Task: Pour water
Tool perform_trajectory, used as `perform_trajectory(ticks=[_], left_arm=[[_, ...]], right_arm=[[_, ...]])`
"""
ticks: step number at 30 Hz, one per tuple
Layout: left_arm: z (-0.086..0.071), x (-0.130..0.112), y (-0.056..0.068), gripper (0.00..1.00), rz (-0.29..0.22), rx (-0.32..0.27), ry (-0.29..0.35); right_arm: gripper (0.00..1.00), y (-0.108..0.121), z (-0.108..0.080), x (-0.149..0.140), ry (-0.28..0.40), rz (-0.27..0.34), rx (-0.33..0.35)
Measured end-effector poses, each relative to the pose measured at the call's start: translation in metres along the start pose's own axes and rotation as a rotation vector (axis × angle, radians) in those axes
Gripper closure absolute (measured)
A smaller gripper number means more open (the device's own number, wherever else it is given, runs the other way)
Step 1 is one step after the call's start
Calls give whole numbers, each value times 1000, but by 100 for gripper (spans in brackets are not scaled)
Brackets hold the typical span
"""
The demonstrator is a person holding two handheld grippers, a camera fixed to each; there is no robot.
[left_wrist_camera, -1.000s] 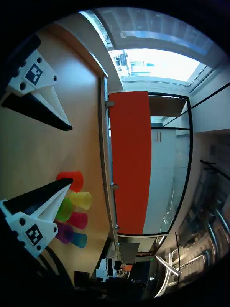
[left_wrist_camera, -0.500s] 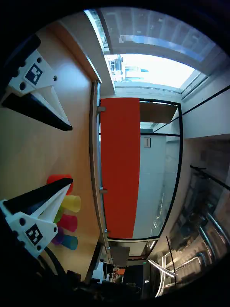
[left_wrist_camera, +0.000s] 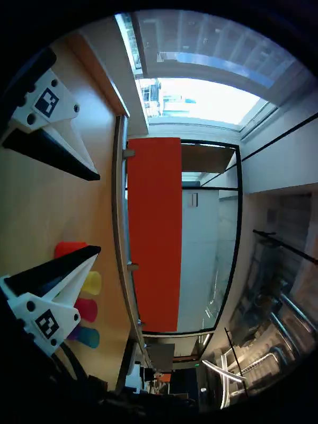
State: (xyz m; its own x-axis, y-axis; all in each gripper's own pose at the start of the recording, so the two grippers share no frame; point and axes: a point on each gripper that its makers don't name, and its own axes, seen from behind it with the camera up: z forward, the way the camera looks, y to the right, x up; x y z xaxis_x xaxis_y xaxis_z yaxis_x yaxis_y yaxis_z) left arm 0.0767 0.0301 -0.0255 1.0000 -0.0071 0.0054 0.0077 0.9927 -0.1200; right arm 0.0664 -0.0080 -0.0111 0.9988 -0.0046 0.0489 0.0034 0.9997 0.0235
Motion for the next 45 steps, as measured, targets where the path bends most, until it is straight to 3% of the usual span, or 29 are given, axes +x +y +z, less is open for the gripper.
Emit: perform_trajectory(ticks=[9, 21, 33, 45], left_arm=[[6, 4, -3, 10, -27, 22, 38], [11, 6, -5, 10, -12, 66, 89], [15, -19, -16, 10, 25, 99, 83], [12, -45, -27, 10, 8, 126, 75]], right_arm=[[2, -4, 2, -3, -11, 2, 3], [1, -6, 4, -8, -37, -2, -4], [1, -5, 6, -4, -43, 0, -33], [2, -19, 4, 8, -41, 4, -20]])
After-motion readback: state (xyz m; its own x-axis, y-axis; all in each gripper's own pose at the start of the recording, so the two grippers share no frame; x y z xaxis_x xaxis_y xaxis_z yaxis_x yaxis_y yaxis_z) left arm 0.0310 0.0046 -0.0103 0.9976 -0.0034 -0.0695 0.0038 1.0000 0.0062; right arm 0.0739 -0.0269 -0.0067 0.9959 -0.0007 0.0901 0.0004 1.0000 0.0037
